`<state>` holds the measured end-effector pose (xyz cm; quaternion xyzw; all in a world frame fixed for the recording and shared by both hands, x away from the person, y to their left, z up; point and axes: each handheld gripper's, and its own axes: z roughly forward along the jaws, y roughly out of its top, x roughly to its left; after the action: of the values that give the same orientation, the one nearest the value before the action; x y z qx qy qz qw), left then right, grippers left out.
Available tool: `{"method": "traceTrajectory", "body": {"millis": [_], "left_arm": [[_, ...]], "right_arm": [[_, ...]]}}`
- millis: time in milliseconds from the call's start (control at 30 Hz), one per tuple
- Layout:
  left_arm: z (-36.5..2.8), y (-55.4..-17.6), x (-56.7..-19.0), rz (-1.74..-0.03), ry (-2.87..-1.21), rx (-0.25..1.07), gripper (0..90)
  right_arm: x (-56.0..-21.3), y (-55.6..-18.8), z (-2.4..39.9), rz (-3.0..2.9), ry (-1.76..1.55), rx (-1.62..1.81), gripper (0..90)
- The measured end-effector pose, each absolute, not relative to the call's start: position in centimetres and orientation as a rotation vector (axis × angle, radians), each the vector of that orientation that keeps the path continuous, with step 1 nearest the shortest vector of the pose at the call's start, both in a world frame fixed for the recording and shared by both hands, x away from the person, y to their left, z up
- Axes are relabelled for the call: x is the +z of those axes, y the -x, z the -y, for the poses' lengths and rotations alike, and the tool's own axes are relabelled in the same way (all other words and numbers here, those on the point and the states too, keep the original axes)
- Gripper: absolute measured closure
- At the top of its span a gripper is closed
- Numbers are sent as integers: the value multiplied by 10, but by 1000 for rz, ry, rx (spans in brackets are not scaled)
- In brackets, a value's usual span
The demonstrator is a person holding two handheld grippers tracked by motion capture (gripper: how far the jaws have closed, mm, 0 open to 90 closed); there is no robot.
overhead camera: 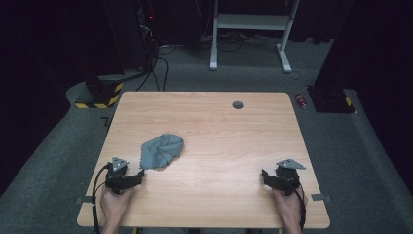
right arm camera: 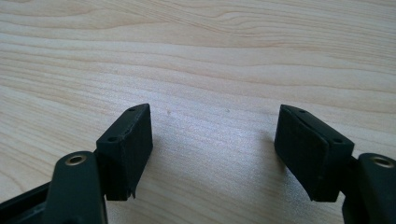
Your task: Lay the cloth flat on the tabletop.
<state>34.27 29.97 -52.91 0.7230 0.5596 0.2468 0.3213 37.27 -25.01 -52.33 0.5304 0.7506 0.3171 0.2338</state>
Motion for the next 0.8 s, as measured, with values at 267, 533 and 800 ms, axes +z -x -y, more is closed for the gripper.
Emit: {"method": "traceTrajectory", "body": {"millis": [267, 533, 800], "left_arm": [[-298, -342, -529, -1458, -1912, 646, 189], [-297, -343, -529, -1465, -1911, 641, 175], [-297, -347, -527, -1489, -1896, 626, 183]], "right_arm": [[-523, -373, 250, -2061, -1458, 871, 276], [-523, -373, 250, -2060, -1458, 871, 276], [-523, -373, 250, -2060, -1457, 870, 276]]}}
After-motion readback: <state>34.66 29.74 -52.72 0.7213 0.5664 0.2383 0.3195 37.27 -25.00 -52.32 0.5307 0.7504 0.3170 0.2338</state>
